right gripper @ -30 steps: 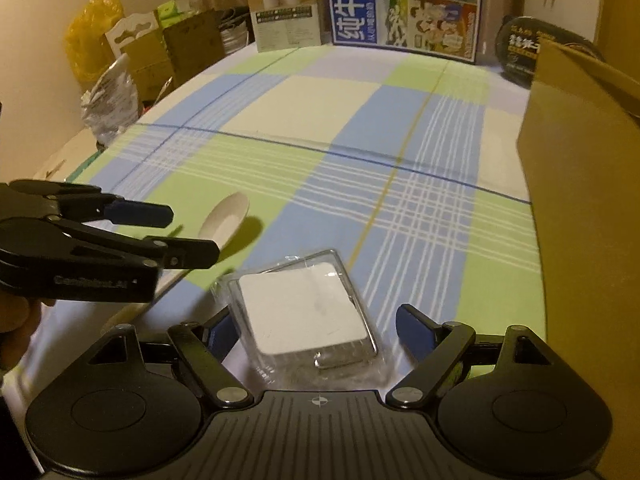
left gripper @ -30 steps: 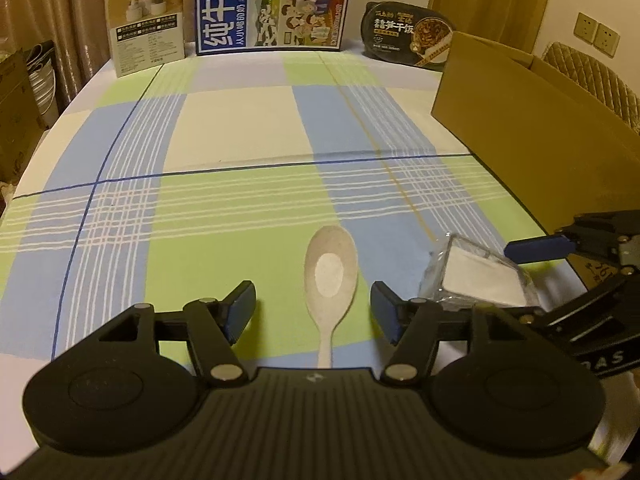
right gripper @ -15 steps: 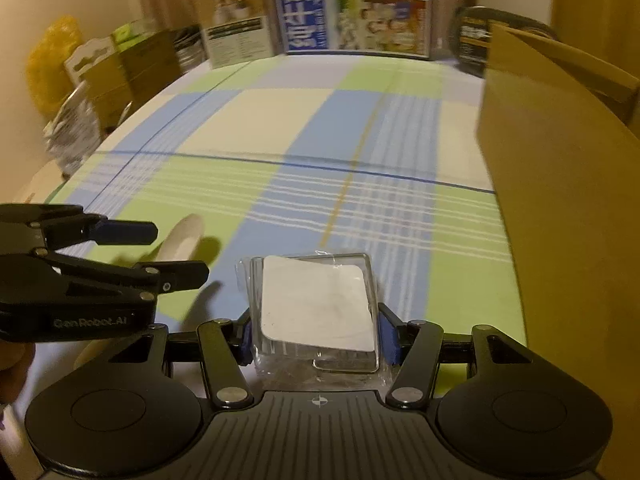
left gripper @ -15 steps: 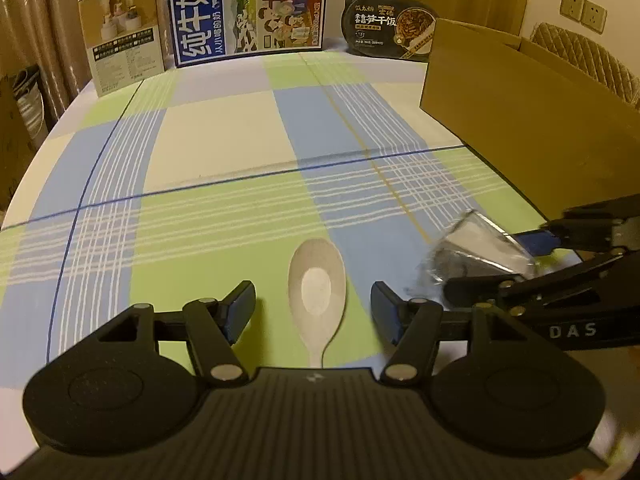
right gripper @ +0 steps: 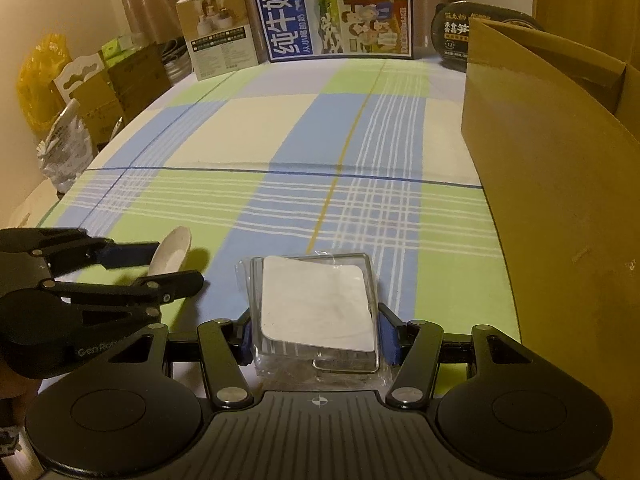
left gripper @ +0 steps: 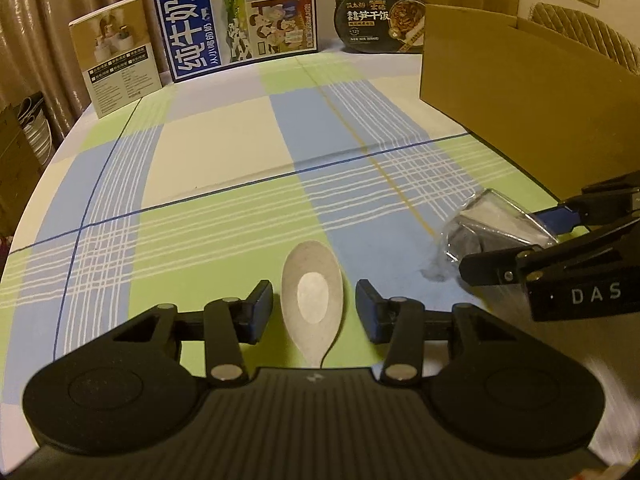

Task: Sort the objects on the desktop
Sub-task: 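Carry the spoon and plastic bag over the cardboard box with both tools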

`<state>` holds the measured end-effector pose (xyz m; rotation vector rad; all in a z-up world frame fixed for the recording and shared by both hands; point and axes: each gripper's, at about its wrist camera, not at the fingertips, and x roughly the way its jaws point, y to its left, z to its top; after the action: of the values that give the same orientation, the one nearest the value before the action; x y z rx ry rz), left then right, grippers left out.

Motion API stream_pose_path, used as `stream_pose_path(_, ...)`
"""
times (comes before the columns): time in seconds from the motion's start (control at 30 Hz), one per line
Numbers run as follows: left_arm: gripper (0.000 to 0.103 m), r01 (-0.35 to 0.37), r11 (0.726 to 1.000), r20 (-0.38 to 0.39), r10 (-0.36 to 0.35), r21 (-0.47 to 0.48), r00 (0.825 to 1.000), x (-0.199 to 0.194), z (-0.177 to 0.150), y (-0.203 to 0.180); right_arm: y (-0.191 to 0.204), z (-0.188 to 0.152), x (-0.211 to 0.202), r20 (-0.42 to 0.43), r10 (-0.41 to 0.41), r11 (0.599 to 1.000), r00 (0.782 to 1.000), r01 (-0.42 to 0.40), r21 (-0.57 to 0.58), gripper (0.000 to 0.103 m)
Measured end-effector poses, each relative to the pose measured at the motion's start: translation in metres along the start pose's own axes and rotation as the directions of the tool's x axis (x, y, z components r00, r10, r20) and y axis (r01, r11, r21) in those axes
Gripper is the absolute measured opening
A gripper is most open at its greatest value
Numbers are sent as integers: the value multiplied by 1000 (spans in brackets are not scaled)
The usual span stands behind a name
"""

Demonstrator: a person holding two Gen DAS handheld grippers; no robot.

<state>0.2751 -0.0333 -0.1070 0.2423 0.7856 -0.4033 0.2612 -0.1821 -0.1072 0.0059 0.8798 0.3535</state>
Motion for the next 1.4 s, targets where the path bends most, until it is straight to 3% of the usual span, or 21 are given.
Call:
stream_pose_path(0.07,28,12,1000,-4,-12,-21,1000,0,2,2,1,0,-1,7,3,1000,1000,-3,-7,54)
stream_pose_path(0.2,27,-36,999,31,37,-18,999,-11,5,0,2,2,-5,40,-4,1000,999,4,-8,54)
stream_pose_path(0.5,27,-10,999,69,13,-42,998,-26,14,4,5,9,-8,83,-9,1000,997,10,-9,54)
stream_pose_path(0.87,27,-6,997,39,9,-81,999,-29,15,11,8,11,-12,100,-3,1000,995,3,0,54)
stream_pose_path(1.1,27,8,995,21,-5,-102,1000,-32,14,11,13,14,-35,128,-12,1000,992,13,-10,54)
stream_pose_path(1.4,27,5,991,60,3,-132,998,-69,15,2,20,3,-92,168,-33,999,985,32,6,54)
